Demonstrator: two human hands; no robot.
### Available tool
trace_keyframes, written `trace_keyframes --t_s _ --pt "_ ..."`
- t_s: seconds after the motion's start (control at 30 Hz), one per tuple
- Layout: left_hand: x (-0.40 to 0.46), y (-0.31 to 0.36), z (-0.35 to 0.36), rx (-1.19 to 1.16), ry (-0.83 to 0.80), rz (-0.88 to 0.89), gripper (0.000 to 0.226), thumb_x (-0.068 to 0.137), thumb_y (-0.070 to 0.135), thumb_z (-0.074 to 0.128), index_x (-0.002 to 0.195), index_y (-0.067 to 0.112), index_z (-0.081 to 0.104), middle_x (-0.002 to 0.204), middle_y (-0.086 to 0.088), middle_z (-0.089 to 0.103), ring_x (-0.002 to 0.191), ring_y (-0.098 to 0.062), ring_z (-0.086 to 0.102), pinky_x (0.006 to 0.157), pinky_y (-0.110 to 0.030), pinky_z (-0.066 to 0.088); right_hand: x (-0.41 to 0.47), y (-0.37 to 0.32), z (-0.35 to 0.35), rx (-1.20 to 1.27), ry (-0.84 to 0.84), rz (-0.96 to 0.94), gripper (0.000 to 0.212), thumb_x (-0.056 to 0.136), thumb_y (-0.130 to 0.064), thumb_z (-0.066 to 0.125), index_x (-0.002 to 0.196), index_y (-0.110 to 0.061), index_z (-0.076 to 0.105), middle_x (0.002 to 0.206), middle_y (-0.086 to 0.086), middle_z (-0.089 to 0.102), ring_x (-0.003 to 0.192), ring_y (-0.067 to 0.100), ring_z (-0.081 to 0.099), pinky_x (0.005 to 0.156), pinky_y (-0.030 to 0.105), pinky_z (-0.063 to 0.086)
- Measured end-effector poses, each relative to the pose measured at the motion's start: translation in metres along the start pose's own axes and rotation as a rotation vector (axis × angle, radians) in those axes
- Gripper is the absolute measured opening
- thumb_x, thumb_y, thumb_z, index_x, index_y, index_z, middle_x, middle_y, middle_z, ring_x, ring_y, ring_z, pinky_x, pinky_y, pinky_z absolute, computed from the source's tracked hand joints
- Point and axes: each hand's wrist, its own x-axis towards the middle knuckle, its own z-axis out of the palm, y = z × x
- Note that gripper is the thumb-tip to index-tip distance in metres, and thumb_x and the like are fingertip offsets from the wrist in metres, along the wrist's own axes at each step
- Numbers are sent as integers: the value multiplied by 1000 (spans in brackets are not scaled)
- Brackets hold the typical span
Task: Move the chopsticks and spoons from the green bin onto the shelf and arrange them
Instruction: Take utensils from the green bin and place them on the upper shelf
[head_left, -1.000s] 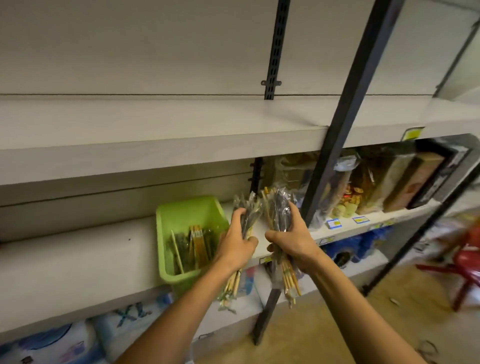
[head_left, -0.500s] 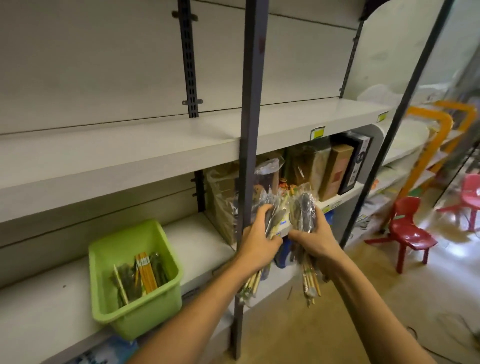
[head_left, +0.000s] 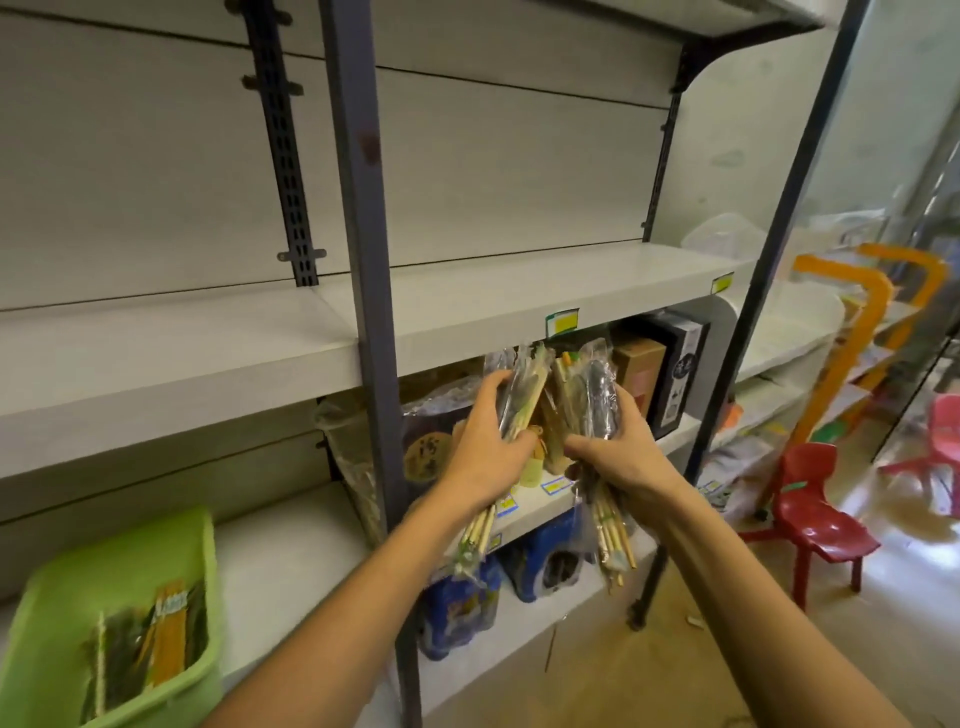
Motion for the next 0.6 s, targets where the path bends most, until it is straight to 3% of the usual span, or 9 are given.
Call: trace_keyframes --t_s 0.07,0.13,0.3,0.4,0.47,0.53,0.6 --pt "20 12 9 -13 12 10 68 87 11 60 141 35 27 124 6 48 80 4 53 57 -9 43 18 -9 -17 8 -12 -21 73 78 11 66 129 -28 33 106 9 57 80 19 62 54 22 54" --pt "39 23 17 -68 28 0 66 88 11 58 141 35 27 126 0 48 68 -5 56 47 -13 43 36 -16 -31 -5 -9 -41 71 78 9 66 130 -26 35 108 13 59 80 21 62 52 20 53" --pt "87 41 32 -176 41 -66 62 87 16 59 136 42 30 110 -11 59 50 -17 54 39 -22 41 79 -43 -56 -61 29 -66 72 79 2 68 140 -20 34 107 13 61 88 27 66 70 37 60" --pt "118 49 35 -210 13 -91 64 88 14 58 136 43 29 108 -12 59 53 -17 53 41 -24 41 104 -62 -66 -101 34 -49 64 81 -3 68 132 -24 36 96 8 62 71 19 65 52 27 57" --pt "142 54 36 -256 -3 -102 64 88 10 57 136 43 29 109 -14 58 53 -17 51 40 -24 41 124 -72 -72 -127 54 -32 65 81 -8 69 133 -26 34 98 8 61 72 19 65 47 26 53" --pt "168 58 37 -287 -19 -117 66 88 8 57 137 43 29 113 -14 56 52 -16 50 39 -23 40 146 -78 -76 -145 74 -16 71 80 -10 69 138 -23 31 107 14 63 82 25 67 59 33 56" --pt "193 61 37 -308 -39 -129 67 87 6 57 136 43 29 119 -14 54 51 -16 50 38 -23 39 165 -85 -79 -145 81 -4 62 80 -9 69 131 -20 34 108 18 65 83 27 68 69 40 58"
